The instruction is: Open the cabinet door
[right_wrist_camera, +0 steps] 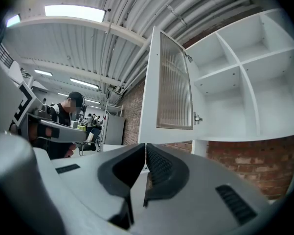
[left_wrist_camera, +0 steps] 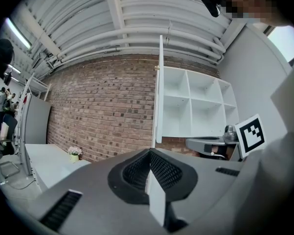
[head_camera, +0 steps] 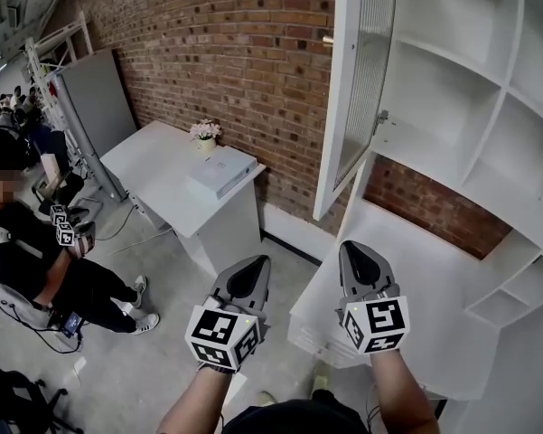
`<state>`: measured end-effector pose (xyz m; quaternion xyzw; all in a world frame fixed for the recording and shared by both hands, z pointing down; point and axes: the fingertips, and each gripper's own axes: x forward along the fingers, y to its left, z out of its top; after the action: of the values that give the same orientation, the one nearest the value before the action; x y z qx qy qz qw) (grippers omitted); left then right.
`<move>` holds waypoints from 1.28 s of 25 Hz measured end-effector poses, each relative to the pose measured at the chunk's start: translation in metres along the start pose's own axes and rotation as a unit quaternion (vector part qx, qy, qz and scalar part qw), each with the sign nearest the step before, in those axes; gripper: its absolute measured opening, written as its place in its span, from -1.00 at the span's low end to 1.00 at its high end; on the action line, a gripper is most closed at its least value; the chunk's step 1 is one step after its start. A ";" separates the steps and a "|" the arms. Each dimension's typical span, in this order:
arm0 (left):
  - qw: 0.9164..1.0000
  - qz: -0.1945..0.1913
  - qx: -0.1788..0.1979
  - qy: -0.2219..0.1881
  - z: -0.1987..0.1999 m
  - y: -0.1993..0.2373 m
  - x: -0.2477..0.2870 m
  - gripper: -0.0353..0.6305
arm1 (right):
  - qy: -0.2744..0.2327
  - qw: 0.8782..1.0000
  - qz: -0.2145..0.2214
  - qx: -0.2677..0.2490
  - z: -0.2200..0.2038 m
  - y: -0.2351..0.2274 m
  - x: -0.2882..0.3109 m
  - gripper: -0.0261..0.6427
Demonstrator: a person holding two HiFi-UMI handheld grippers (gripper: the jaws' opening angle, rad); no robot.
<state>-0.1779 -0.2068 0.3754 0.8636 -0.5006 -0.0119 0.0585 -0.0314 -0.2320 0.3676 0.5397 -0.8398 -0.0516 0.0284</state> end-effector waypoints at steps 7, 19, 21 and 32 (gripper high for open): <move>1.000 0.006 0.001 -0.001 -0.004 0.005 -0.009 -0.88 | -0.005 1.000 0.010 0.018 -0.010 0.010 -0.021 -0.90; 1.000 0.011 -0.010 -0.002 -0.008 0.005 -0.012 -0.88 | 0.001 1.000 0.019 0.022 -0.019 0.013 -0.036 -0.91; 1.000 0.009 -0.009 -0.002 -0.008 0.002 -0.011 -0.88 | 0.000 1.000 0.019 0.021 -0.018 0.012 -0.037 -0.91; 1.000 0.003 -0.006 -0.008 -0.001 -0.004 -0.011 -0.88 | -0.004 1.000 0.017 0.017 -0.014 0.011 -0.038 -0.91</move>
<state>-0.1793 -0.1953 0.3757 0.8614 -0.5039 -0.0219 0.0599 -0.0237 -0.1940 0.3835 0.5254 -0.8498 -0.0391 0.0167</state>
